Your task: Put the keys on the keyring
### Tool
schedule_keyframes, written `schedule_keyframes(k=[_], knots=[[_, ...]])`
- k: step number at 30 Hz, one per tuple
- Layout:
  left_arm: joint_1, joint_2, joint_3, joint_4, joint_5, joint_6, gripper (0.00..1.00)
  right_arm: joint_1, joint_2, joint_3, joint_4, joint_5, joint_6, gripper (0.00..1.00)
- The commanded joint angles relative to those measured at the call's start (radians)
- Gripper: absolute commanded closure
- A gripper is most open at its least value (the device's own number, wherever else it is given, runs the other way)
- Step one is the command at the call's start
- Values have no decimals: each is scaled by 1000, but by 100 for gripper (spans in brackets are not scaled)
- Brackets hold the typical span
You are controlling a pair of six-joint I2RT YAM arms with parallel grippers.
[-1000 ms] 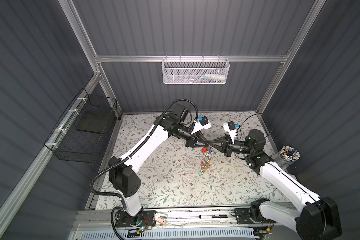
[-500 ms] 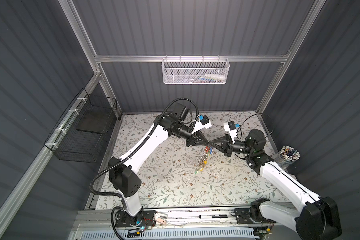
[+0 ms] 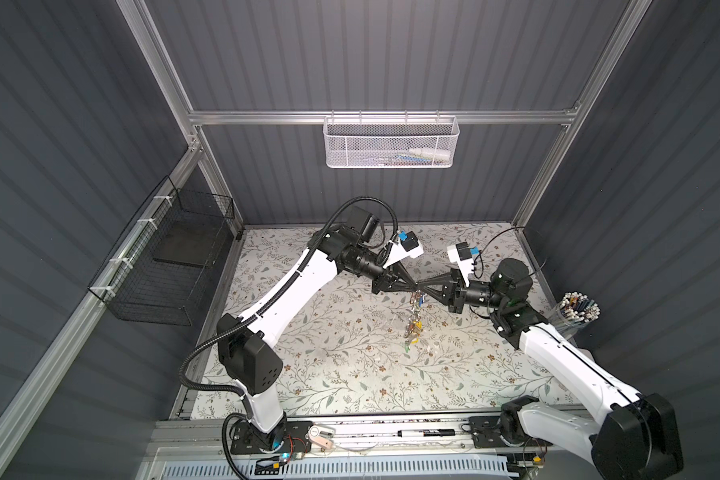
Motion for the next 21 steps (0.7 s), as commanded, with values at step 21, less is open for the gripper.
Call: schedule_keyframes(k=[21], knots=[[-7,-171,-248,459,-73,-293,100,-6,-50,5,72,35,46,74]])
